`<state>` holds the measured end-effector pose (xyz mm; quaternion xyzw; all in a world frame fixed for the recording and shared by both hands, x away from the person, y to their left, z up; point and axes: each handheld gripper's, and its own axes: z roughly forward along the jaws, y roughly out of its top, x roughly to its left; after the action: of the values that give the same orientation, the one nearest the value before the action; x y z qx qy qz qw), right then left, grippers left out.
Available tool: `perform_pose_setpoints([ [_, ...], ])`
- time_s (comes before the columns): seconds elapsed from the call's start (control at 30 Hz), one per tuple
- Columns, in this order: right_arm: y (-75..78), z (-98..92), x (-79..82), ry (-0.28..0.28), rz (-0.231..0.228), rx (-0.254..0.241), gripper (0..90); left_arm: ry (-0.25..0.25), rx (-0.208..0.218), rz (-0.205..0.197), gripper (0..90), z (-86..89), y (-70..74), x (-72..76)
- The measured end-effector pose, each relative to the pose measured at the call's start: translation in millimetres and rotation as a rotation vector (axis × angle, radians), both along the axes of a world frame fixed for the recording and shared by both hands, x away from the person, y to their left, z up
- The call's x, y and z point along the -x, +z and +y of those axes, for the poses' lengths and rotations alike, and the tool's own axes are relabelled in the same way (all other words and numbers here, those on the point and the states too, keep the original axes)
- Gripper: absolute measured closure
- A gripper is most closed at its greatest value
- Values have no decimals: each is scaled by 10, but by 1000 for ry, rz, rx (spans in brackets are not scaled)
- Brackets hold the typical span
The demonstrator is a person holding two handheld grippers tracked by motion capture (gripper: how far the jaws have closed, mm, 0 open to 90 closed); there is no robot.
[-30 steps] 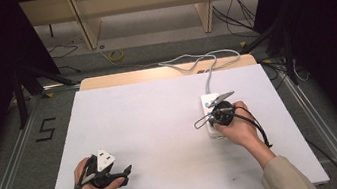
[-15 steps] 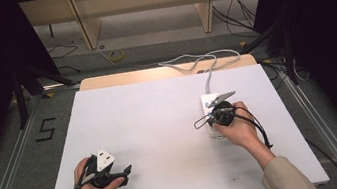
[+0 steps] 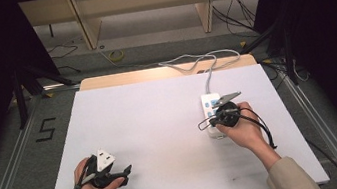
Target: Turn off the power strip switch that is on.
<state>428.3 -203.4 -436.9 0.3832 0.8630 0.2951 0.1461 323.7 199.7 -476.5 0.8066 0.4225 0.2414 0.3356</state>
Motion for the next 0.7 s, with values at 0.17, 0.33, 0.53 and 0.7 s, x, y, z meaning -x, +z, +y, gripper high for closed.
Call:
perform_pose_setpoints([
  [0.17, 9, -31, 40, 5, -2, -14, 856, 2, 3, 2, 180, -3, -4, 3],
  [0.33, -14, -73, 84, 6, 13, -26, 838, 2, 3, 2, 180, -3, -5, 4],
  [0.53, 0, -108, 145, 9, 6, -29, 811, 4, 7, 3, 180, -2, -8, 7],
  [0.7, -11, -137, 205, 14, 7, -33, 787, 3, 4, 3, 180, -5, -10, 8],
])
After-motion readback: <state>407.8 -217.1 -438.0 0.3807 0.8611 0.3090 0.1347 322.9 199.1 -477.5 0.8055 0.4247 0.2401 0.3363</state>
